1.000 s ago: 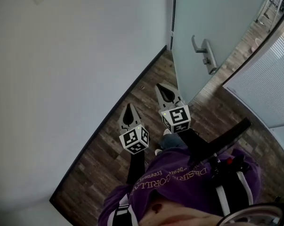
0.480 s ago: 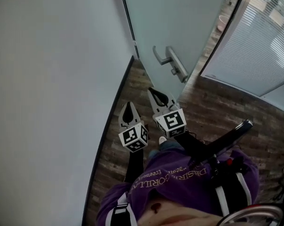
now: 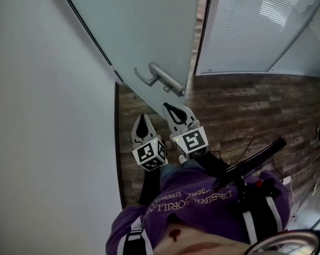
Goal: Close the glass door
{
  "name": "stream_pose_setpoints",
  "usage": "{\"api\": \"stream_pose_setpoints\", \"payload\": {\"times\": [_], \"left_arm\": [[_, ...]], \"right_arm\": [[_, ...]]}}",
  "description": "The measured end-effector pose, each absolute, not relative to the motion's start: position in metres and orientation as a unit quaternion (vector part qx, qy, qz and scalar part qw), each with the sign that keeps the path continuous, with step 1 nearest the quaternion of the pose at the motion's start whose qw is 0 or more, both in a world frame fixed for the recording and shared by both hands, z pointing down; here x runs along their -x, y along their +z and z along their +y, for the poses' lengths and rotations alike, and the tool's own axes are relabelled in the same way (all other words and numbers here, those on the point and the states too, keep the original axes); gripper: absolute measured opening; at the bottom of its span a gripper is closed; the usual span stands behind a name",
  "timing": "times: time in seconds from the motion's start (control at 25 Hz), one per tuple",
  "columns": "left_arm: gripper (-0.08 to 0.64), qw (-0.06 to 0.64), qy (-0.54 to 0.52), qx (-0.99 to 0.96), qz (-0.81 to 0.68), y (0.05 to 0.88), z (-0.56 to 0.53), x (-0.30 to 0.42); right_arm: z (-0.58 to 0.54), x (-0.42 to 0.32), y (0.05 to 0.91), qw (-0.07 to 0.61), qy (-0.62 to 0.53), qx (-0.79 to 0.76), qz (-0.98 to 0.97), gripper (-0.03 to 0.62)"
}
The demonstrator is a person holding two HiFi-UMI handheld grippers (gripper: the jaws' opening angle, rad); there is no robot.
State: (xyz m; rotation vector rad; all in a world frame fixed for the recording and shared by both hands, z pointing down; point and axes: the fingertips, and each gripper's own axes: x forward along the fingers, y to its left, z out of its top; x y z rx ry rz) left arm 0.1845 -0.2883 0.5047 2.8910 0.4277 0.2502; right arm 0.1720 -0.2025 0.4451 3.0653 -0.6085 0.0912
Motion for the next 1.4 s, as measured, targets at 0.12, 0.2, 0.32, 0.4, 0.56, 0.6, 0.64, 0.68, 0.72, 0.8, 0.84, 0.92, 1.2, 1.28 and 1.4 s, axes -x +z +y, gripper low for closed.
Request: {"api": "stream_pose_setpoints", "payload": {"times": [0.12,0.2,0.32,0.4,0.56,0.6,0.64,0.68,0.72,0.8,0.84,0.92,1.2,1.28,1.4], "left_arm": [[0.000,0.093,0.092,-0.971,0.198,0.498,-0.285,-0.200],[0.001,0.083,0.093,-0.966,0.229,0.493,-0.287,-0.210],[0.002,0.063,0.090,-0.955,0.274,0.488,-0.288,-0.222],[0.002,0.047,0.088,-0.950,0.295,0.487,-0.289,-0.228],[0.002,-0.013,0.077,-0.943,0.324,0.492,-0.292,-0.244],[0.002,-0.032,0.072,-0.940,0.333,0.492,-0.291,-0.248],[0.003,-0.051,0.068,-0.936,0.342,0.492,-0.289,-0.252],[0.017,-0.067,0.062,-0.932,0.351,0.491,-0.287,-0.254],[0.031,-0.080,0.056,-0.928,0.359,0.490,-0.285,-0.257],[0.046,-0.105,0.042,-0.922,0.370,0.486,-0.280,-0.260],[0.048,-0.118,0.036,-0.920,0.373,0.484,-0.277,-0.262],[0.064,-0.148,0.027,-0.912,0.381,0.484,-0.269,-0.265],[0.109,-0.377,-0.042,-0.848,0.370,0.487,-0.252,-0.284],[0.118,-0.472,-0.075,-0.802,0.359,0.491,-0.245,-0.294],[0.118,-0.564,-0.112,-0.742,0.345,0.492,-0.236,-0.303]], "right_arm": [[-0.201,-0.176,0.445,-0.002,0.036,-0.989,-0.146,-0.003],[-0.204,-0.179,0.441,-0.004,0.033,-0.992,-0.122,-0.003],[-0.204,-0.180,0.443,-0.010,0.035,-0.997,-0.075,-0.003],[-0.204,-0.178,0.445,-0.013,0.036,-0.998,-0.048,-0.003],[-0.199,-0.172,0.447,-0.024,0.035,-0.999,-0.001,-0.003],[-0.197,-0.170,0.449,-0.026,0.038,-0.999,0.012,-0.003],[-0.194,-0.168,0.451,-0.028,0.040,-0.999,0.024,-0.003],[-0.192,-0.165,0.453,-0.029,0.041,-0.998,0.034,-0.003],[-0.191,-0.162,0.453,-0.030,0.043,-0.998,0.042,-0.003],[-0.187,-0.156,0.453,-0.029,0.043,-0.997,0.055,-0.003],[-0.184,-0.153,0.452,-0.027,0.042,-0.997,0.060,-0.003],[-0.175,-0.151,0.450,-0.023,0.039,-0.997,0.068,-0.003],[-0.151,-0.145,0.442,-0.028,0.032,-0.995,0.086,-0.003],[-0.149,-0.145,0.442,-0.027,0.033,-0.996,0.084,-0.003],[-0.147,-0.146,0.440,-0.023,0.037,-0.995,0.085,-0.003]]}}
